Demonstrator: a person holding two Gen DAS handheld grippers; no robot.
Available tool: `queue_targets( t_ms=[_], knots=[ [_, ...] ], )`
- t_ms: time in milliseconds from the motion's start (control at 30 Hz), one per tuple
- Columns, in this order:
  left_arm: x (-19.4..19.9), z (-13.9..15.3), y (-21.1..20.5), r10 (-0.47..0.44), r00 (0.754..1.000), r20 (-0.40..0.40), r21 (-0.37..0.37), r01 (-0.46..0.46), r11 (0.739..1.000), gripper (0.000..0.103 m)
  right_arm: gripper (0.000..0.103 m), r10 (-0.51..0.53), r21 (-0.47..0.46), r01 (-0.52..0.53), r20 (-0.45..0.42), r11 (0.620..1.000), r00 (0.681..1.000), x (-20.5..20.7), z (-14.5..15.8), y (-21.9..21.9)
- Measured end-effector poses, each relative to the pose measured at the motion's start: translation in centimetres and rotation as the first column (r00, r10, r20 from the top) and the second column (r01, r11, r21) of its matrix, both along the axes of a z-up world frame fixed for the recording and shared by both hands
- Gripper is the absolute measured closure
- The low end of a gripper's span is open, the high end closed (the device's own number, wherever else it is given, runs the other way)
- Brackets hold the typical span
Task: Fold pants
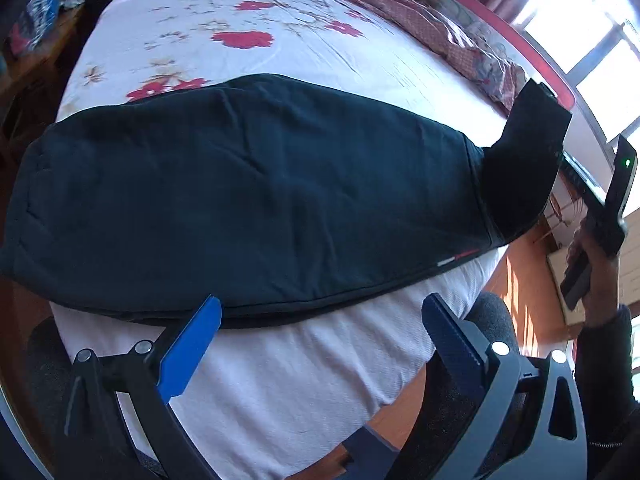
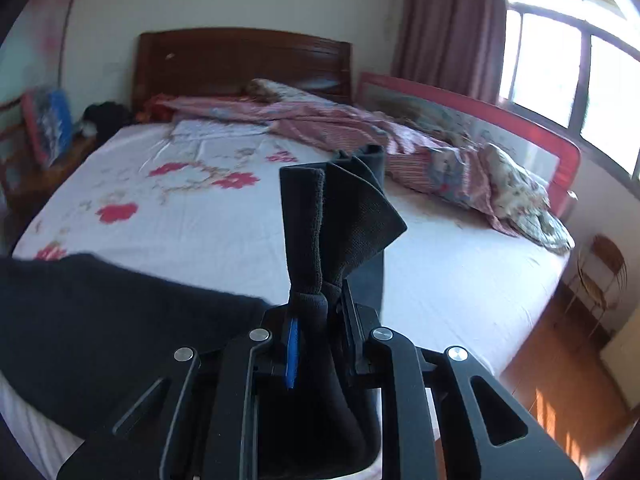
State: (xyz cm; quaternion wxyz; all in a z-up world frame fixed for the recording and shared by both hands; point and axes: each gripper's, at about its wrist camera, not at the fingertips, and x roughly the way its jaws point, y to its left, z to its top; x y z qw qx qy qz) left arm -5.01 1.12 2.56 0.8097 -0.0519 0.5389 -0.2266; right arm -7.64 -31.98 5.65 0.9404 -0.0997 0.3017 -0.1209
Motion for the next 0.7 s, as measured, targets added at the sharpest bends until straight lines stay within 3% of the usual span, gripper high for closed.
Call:
queue_targets(
  t_ms=[67, 133, 200, 333, 433, 533, 600, 633, 667, 700],
  knots=[
    [0.1, 0.0, 1.8, 0.045, 0.999, -0.001, -0.006, -0.045, 0.999, 0.002, 0.086, 0.091, -0.093, -0.101, -0.103, 0.991, 0.99, 0.8, -4.1, 4.9],
    [0.1, -0.2, 3.1, 0.076, 0.997, -0.004, -0.008, -0.076, 0.997, 0.002, 0.086, 0.141, -0.225, -0.195, -0.231, 0.955, 0.963, 1.3, -8.9, 9.0],
    [-0.1, -0.4, 4.4, 0.107, 0.994, -0.008, -0.007, -0.107, 0.994, 0.002, 0.087, 0.137, -0.349, -0.226, -0.26, 0.909, 0.956, 0.8, -11.8, 11.0],
    [-0.5, -1.2, 5.9, 0.148, 0.989, -0.016, -0.003, -0.148, 0.989, 0.002, 0.087, 0.121, -0.279, -0.165, -0.167, 0.946, 0.978, 0.2, -7.9, 10.5],
    [-0.4, -2.3, 5.9, 0.156, 0.986, -0.058, -0.009, -0.157, 0.988, 0.002, 0.087, 0.171, -0.337, -0.201, -0.117, 0.92, 0.978, -0.5, -6.0, 12.4],
    [-0.2, -2.8, 5.2, 0.136, 0.987, -0.08, -0.016, -0.138, 0.99, 0.002, 0.085, 0.241, -0.411, -0.311, -0.214, 0.857, 0.947, -0.6, -9.0, 15.1],
    [-0.3, -2.7, 4.5, 0.116, 0.991, -0.07, -0.01, -0.117, 0.993, 0.002, 0.066, 0.305, -0.403, -0.427, -0.333, 0.81, 0.892, -1.1, -11.6, 16.9],
    [-0.4, -2.5, 4.3, 0.107, 0.992, -0.064, -0.006, -0.108, 0.994, 0.002, 0.066, 0.32, -0.463, -0.437, -0.311, 0.771, 0.895, -2.1, -11.7, 17.8],
    [-0.4, -2.4, 4.2, 0.104, 0.993, -0.056, -0.005, -0.105, 0.994, 0.002, 0.065, 0.369, -0.437, -0.475, -0.308, 0.764, 0.877, -3.0, -11.0, 18.2],
    [-0.4, -2.3, 4.3, 0.108, 0.993, -0.053, -0.001, -0.108, 0.994, 0.002, 0.065, 0.402, -0.377, -0.495, -0.302, 0.782, 0.865, -3.6, -10.1, 18.2]
  ],
)
